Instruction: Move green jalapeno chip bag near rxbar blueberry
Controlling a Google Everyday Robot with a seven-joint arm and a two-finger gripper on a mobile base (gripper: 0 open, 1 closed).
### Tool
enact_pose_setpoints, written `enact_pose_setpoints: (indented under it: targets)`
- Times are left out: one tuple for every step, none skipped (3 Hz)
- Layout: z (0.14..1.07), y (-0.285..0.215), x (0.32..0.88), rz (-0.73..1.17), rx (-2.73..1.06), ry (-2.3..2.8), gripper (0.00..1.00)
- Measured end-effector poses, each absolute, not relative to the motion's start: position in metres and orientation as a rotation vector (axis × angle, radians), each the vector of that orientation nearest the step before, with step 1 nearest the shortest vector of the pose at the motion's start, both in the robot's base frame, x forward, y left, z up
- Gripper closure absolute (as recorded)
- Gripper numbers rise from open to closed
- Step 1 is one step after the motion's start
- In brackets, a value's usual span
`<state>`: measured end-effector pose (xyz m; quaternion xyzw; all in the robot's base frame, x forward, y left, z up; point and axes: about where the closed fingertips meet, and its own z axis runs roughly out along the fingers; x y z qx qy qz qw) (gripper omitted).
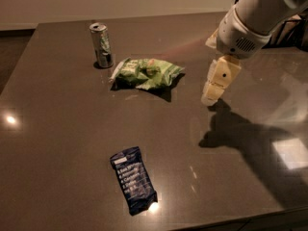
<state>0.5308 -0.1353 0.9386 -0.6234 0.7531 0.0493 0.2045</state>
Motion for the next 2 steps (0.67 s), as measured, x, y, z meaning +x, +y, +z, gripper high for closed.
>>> enact_pose_setpoints:
  targets:
    - [0.917,-0.091,0.561,0.239,-1.705,2.056,0.0]
    - [0.902,-0.07,0.578,0.258,-1.696,2.043,0.0]
